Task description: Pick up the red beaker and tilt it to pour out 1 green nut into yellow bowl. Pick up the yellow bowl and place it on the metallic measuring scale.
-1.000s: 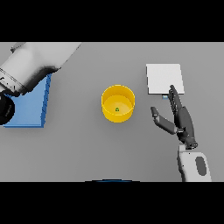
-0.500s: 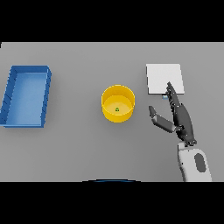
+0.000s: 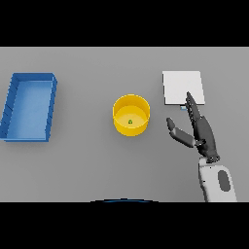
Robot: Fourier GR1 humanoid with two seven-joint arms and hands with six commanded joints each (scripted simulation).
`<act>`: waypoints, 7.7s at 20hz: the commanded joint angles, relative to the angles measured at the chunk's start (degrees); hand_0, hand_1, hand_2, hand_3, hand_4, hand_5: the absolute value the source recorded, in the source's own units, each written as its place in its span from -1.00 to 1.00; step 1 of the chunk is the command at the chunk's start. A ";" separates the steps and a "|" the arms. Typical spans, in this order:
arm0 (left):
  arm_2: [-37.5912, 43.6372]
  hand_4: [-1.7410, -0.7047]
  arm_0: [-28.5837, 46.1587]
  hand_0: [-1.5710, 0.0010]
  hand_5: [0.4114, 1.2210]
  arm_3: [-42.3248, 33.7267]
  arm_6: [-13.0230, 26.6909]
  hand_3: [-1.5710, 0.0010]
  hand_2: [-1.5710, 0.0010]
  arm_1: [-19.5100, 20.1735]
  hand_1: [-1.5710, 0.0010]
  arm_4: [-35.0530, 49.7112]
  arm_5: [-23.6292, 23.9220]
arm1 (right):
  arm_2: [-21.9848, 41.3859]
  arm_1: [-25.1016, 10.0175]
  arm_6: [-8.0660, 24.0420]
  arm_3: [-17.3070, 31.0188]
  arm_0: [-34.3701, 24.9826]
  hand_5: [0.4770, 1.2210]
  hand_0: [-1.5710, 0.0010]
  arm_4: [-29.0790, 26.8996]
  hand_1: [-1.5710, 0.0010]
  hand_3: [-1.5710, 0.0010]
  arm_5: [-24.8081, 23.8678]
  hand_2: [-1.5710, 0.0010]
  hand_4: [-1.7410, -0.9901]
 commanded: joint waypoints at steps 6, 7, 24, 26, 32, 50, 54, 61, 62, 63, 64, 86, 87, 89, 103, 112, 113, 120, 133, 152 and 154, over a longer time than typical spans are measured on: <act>1.21 -1.00 11.14 -1.00 1.00 -8.27 4.09 -0.94 -1.00 2.34 -1.00 8.24 6.05 | 0.40 0.03 -1.38 1.04 -0.05 -0.38 1.00 0.62 1.00 1.00 0.09 1.00 0.16; 0.89 -1.00 12.99 -1.00 1.00 -10.65 4.73 -0.88 -1.00 3.20 -1.00 9.06 6.68 | 0.50 -0.31 -2.19 0.76 0.34 -0.36 1.00 0.84 1.00 1.00 0.22 1.00 0.15; -2.60 0.58 34.28 -0.25 -0.25 -49.64 11.85 0.41 0.05 15.34 -0.06 24.34 10.58 | 0.31 -0.62 -0.68 -0.17 0.27 -0.33 1.00 1.03 1.00 1.00 -0.44 1.00 0.12; -3.45 0.72 34.34 0.20 -0.32 -49.92 11.79 0.62 0.39 15.46 0.32 24.16 8.75 | 0.54 -0.27 -0.64 0.15 0.36 -0.33 1.00 1.26 1.00 1.00 -0.61 1.00 0.12; -5.87 0.86 33.06 0.79 -0.40 -50.33 14.96 0.90 0.84 16.34 0.82 22.33 5.52 | 0.76 -1.23 -1.83 -0.40 1.35 -0.36 1.00 1.97 1.00 1.00 -0.33 1.00 0.16; -4.39 0.92 34.52 1.00 -0.26 -50.86 8.71 1.00 1.00 15.04 1.00 22.37 10.76 | 16.31 -14.10 0.48 4.99 -18.41 -0.60 1.00 22.58 1.00 1.00 10.91 1.00 0.35; -4.42 0.91 35.09 1.00 -0.25 -50.98 8.44 1.00 1.00 14.92 1.00 22.38 11.30 | 20.57 -16.28 -0.89 7.31 -24.09 -0.62 1.00 26.68 1.00 1.00 15.06 1.00 0.35; -3.23 0.87 35.52 1.00 -0.24 -50.46 6.13 1.00 1.00 14.58 1.00 23.86 10.81 | 27.25 -16.90 -3.36 12.35 -31.01 -0.55 1.00 31.12 1.00 1.00 21.19 1.00 0.41; -3.12 0.85 35.30 1.00 -0.24 -50.19 5.96 1.00 1.00 14.23 1.00 23.93 10.93 | 27.46 -17.09 -3.49 13.00 -31.78 -0.54 1.00 31.37 1.00 1.00 21.58 1.00 0.40; -2.95 0.85 35.37 1.00 -0.23 -49.70 5.75 1.00 1.00 14.29 1.00 24.00 10.85 | 28.21 -16.75 -4.12 13.82 -32.14 -0.53 1.00 31.84 1.00 1.00 21.57 1.00 0.39; -3.17 0.85 35.41 1.00 -0.23 -49.42 5.42 1.00 1.00 14.12 1.00 23.61 11.01 | 28.76 -16.68 -4.84 14.54 -32.26 -0.53 1.00 32.15 1.00 1.00 21.64 1.00 0.39; -3.13 0.82 35.59 1.00 -0.21 -52.20 6.93 1.00 1.00 14.96 1.00 23.85 12.21 | 33.31 -13.37 -9.49 27.30 -36.72 0.07 0.78 35.05 0.81 0.69 22.35 0.74 -0.08; -3.37 0.83 35.22 1.00 -0.22 -51.86 7.28 1.00 1.00 14.87 1.00 23.68 11.72 | 33.53 -13.33 -10.32 27.88 -37.11 0.26 0.59 35.32 0.67 0.58 22.14 0.63 -0.19; -3.35 0.83 35.38 1.00 -0.21 -51.83 6.70 1.00 1.00 14.66 1.00 23.58 12.01 | 33.81 -14.04 -11.05 27.53 -37.13 0.52 0.20 35.60 0.35 0.17 22.44 0.39 -0.29; -3.14 0.85 36.59 1.00 -0.22 -52.04 5.50 1.00 1.00 15.28 1.00 23.80 12.00 | 31.09 -17.22 -5.80 19.67 -38.04 0.98 -0.94 31.59 -0.93 -0.73 28.31 -0.93 -0.93; -2.49 0.82 35.96 1.00 -0.18 -51.97 4.62 1.00 1.00 15.51 1.00 23.93 12.14 | 28.29 -19.79 -0.77 14.86 -39.59 0.99 -0.99 28.96 -0.98 -0.64 32.19 -0.99 -0.95; -2.57 0.83 35.84 1.00 -0.17 -52.13 4.78 1.00 1.00 15.60 1.00 23.96 11.82 | 27.93 -20.18 0.04 15.32 -39.94 1.00 -0.99 29.57 -0.99 -0.62 31.24 -0.99 -0.95; -2.27 0.81 35.79 1.00 -0.15 -51.76 5.36 1.00 1.00 15.85 1.00 24.25 11.46 | 24.88 -24.86 0.44 19.78 -42.25 1.00 -0.97 31.10 -0.99 -0.80 28.23 -1.00 -0.96; -1.62 0.76 36.55 1.00 -0.11 -53.62 7.90 1.00 1.00 16.99 1.00 25.15 12.44 | 22.14 -25.68 -0.60 38.51 -45.13 1.00 -0.94 33.63 -0.79 -0.92 19.78 -0.89 -0.97; -1.83 0.72 35.77 1.00 -0.12 -52.19 7.98 1.00 1.00 16.15 1.00 25.02 11.63 | 19.85 -24.68 0.38 46.44 -47.06 0.20 0.10 31.49 0.34 0.08 22.67 0.33 -0.46; -1.77 0.72 35.94 1.00 -0.12 -52.67 7.42 1.00 1.00 16.22 1.00 24.75 12.33 | 20.12 -24.41 0.72 47.27 -46.71 0.09 0.41 31.75 0.55 0.23 22.79 0.50 -0.40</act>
